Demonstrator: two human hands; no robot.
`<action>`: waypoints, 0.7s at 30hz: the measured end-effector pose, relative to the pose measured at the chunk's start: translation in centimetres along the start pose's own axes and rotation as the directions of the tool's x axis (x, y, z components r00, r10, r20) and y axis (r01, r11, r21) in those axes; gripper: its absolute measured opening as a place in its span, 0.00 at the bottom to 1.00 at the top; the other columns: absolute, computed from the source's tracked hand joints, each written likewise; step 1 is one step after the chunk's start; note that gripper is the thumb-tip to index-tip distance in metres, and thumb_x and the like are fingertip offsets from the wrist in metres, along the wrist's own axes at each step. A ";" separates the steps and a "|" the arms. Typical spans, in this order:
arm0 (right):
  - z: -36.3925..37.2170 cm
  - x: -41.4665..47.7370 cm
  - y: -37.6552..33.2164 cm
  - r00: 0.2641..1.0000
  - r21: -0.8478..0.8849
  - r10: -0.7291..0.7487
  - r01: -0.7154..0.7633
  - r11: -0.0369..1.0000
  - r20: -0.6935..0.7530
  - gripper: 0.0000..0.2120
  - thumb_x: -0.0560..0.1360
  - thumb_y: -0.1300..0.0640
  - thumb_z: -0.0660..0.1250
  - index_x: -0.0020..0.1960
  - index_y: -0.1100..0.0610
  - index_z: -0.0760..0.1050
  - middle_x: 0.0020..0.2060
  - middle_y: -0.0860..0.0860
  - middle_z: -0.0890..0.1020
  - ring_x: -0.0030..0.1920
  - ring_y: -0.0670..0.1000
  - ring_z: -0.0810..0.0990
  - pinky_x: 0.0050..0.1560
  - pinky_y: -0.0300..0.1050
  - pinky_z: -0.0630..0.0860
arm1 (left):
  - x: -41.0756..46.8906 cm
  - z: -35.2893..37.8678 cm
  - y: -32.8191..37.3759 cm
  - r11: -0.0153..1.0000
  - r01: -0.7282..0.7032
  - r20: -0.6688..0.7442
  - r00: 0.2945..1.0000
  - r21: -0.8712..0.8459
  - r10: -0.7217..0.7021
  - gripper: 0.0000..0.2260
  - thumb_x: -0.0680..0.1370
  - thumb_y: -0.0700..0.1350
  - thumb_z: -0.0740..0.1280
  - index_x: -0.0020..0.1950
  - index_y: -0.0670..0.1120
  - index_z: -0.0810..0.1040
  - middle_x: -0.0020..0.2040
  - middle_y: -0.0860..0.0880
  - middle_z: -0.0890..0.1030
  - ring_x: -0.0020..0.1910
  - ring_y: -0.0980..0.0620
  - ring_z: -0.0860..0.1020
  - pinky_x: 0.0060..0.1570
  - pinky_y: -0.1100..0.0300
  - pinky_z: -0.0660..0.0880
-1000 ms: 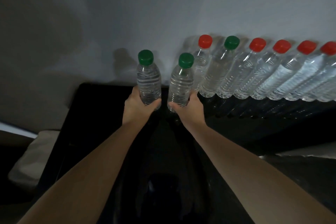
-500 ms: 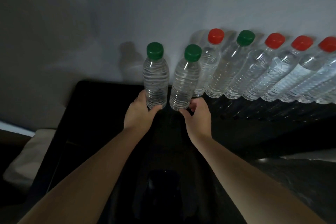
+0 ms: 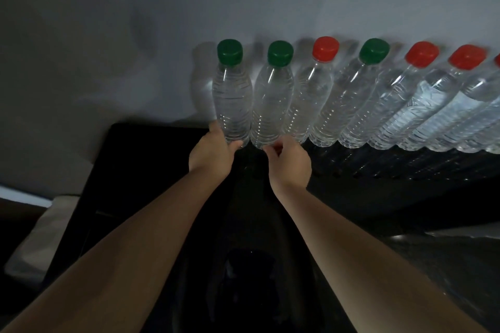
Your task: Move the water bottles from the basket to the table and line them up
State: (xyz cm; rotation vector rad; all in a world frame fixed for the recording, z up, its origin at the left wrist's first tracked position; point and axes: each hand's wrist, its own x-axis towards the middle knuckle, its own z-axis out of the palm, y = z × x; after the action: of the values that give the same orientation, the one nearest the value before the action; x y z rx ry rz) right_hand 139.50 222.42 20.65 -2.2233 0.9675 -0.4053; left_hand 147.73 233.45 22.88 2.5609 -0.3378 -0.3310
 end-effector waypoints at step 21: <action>0.8 0.7 -1.1 1.000 -0.119 0.021 -0.023 0.993 -0.013 0.09 0.77 0.45 0.64 0.47 0.51 0.72 0.38 0.44 0.77 0.37 0.46 0.74 0.37 0.42 0.67 | 1.5 0.3 1.4 0.992 0.087 -0.025 0.996 0.095 -0.085 0.27 0.77 0.56 0.65 0.66 0.39 0.60 0.59 0.39 0.78 0.59 0.39 0.77 0.50 0.50 0.72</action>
State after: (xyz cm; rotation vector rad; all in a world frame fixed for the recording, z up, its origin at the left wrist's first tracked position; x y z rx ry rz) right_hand 140.99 222.86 20.84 -2.3167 1.0456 -0.3591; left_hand 148.78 231.70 23.18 2.6767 -0.2411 -0.3264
